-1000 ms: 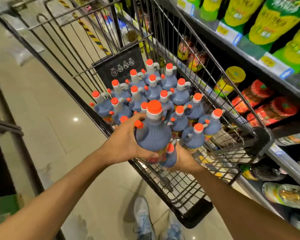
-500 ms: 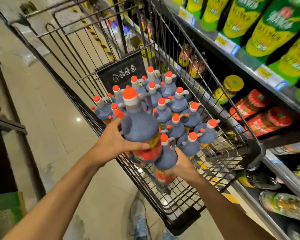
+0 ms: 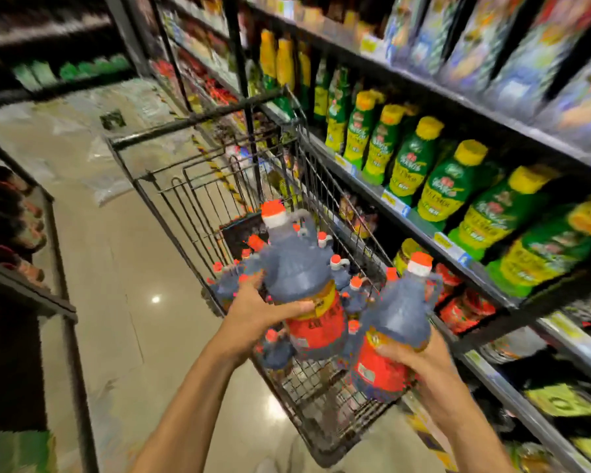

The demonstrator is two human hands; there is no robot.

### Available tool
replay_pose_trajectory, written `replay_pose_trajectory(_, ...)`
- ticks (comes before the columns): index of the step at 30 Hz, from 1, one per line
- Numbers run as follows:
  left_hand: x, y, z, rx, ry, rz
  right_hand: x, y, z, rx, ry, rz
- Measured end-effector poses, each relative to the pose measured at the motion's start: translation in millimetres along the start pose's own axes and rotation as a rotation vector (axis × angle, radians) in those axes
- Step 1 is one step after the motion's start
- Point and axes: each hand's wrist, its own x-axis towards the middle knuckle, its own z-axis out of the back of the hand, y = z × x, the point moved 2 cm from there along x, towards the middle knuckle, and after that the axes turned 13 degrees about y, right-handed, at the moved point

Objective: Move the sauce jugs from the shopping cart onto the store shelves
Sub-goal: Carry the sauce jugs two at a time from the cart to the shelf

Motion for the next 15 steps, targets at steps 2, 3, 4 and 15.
replay_pose_trajectory(2, -5, -17, -20, 0.021, 0.036, -0.007, -9, 38, -6, -0.029, 0.048, 0.106)
replay_pose_trajectory(3, -6, -25, -31, 0.022, 0.051, -0.016, -14, 56, -9, -0.047, 0.068, 0.153)
replay_pose_trajectory(4, -8, -31, -41, 0.021, 0.076, -0.029, -19, 73, -12, -0.063, 0.077, 0.195)
replay_pose_trajectory(15, -22, -80, -105, 0.06, 0.221, -0.208, -96, 147, -25, -0.116, -0.009, 0.433)
